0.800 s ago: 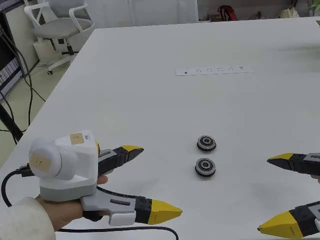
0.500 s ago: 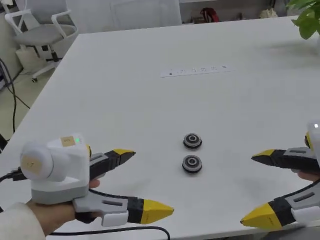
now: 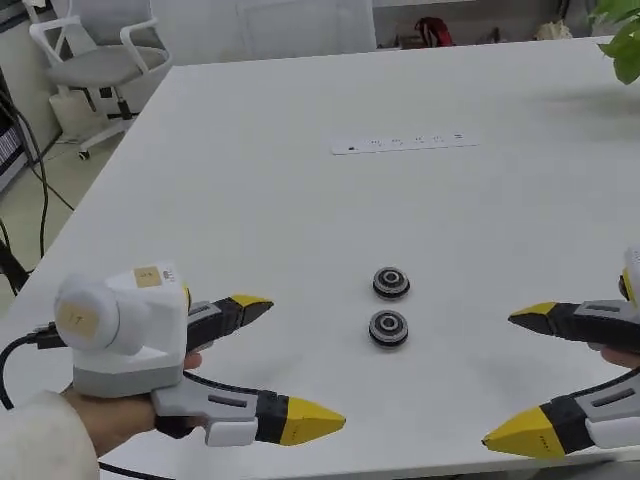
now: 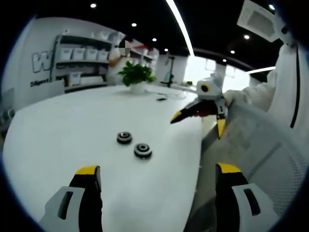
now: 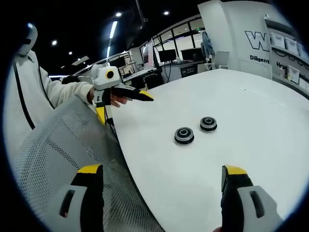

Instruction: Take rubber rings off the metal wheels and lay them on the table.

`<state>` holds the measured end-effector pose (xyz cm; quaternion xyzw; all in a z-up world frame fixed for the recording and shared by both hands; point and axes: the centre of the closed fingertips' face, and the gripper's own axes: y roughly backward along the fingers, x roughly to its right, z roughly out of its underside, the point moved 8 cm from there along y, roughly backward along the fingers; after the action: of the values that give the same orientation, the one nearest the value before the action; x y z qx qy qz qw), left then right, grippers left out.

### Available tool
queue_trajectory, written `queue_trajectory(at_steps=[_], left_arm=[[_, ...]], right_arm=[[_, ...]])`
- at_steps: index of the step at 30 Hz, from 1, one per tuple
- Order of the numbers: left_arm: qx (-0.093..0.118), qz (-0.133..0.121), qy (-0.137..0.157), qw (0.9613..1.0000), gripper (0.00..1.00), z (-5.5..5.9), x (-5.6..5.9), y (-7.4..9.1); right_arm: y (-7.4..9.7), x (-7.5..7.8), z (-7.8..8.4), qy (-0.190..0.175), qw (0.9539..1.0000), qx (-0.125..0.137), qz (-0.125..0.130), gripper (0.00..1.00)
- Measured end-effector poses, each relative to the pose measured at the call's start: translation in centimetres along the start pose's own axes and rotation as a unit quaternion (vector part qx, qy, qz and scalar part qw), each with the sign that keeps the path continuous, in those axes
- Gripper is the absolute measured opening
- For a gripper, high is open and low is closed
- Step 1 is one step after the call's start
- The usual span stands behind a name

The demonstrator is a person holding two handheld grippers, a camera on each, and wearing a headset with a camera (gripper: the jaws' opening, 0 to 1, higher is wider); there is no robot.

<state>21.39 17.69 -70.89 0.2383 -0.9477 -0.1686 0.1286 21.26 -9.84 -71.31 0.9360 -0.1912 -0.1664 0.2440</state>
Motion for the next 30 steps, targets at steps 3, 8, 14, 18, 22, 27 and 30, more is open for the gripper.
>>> queue_trajectory(at_steps=[3,8,14,18,22,27,30], left_arm=[[0.000,0.000,0.001,1.0000,1.00,-0.04,0.05,0.04],[0.002,0.000,-0.003,1.0000,1.00,-0.27,0.06,0.05],[0.000,0.003,-0.005,1.0000,0.99,-0.15,0.24,0.10],[0.003,0.002,-0.004,1.0000,0.99,-0.22,0.20,0.10],[0.004,0.002,-0.003,1.0000,0.99,-0.24,0.20,0.10],[0.005,0.003,-0.001,1.0000,0.98,-0.18,0.20,0.12],[0.007,0.003,0.000,1.0000,0.98,-0.21,0.21,0.12]], right_arm=[[0.04,-0.03,-0.06,0.001,1.0000,0.002,0.000,0.99],[0.11,0.01,-0.18,-0.001,1.0000,0.009,0.000,0.98],[0.08,0.01,-0.22,-0.002,0.9999,0.011,0.000,0.98],[0.07,0.01,-0.18,-0.002,0.9999,0.010,0.001,0.98],[0.09,0.08,-0.21,-0.003,0.9999,0.012,0.002,0.97],[-0.02,0.05,-0.17,-0.003,0.9999,0.011,0.000,0.97],[-0.03,0.10,-0.19,-0.003,0.9999,0.011,0.000,0.97]])
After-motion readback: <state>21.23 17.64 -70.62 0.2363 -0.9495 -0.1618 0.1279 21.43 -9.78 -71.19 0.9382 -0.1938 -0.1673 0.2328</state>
